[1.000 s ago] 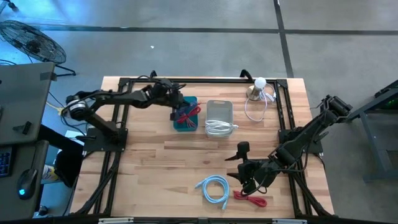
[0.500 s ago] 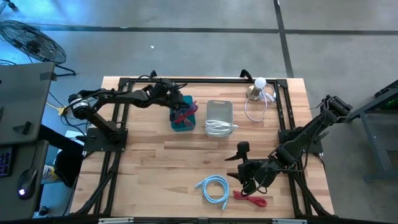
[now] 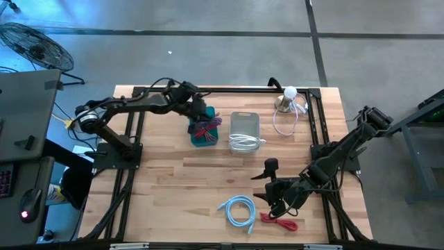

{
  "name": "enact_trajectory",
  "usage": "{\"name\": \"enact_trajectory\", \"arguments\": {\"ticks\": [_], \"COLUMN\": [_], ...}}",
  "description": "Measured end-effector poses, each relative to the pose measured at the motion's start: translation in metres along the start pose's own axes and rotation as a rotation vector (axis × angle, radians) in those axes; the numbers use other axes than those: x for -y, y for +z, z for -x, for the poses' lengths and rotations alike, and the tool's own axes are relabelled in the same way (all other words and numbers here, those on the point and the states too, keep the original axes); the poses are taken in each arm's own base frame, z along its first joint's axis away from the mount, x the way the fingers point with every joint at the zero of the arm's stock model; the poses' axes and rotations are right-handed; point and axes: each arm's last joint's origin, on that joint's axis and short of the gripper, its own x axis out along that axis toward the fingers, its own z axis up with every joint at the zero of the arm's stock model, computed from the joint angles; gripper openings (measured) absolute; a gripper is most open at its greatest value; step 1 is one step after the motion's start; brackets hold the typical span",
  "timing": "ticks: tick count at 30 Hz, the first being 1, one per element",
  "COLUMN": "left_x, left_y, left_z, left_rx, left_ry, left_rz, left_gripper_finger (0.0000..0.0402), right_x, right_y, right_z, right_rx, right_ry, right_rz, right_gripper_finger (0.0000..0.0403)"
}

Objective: Pick & Place USB Port
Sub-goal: Put the purple charger cable into the blue bin, then put the blue HDMI cable into the gray bin

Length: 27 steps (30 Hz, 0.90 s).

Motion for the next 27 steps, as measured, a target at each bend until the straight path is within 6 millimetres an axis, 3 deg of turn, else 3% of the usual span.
{"name": "enact_trajectory", "arguments": {"ticks": [6, 11, 18, 27], "left_x": [0.002, 0.015, 0.068, 0.142], "left_y": [0.015, 0.037, 0.063, 0.058], "left_z": [0.018, 0.060, 0.126, 0.178], "left_rx": [0.044, 0.158, 0.323, 0.425], "left_ry": [0.031, 0.063, 0.049, -0.113], "left_rz": [-0.045, -0.106, -0.239, -0.355], "left_gripper_finger": [0.0030, 0.0030, 0.0030, 0.0030], "right_x": [0.000, -0.001, 0.000, 0.000], "right_y": [0.000, 0.000, 0.000, 0.000], "right_z": [0.000, 0.000, 0.000, 0.000], "right_rx": [-0.001, -0.002, -0.001, 0.002], "right_ry": [0.014, 0.020, 0.011, 0.003], "right_rz": [-0.001, -0.001, 0.023, 0.016], "right_gripper_finger": [0.0261, 0.0261, 0.0261, 0.0261]}}
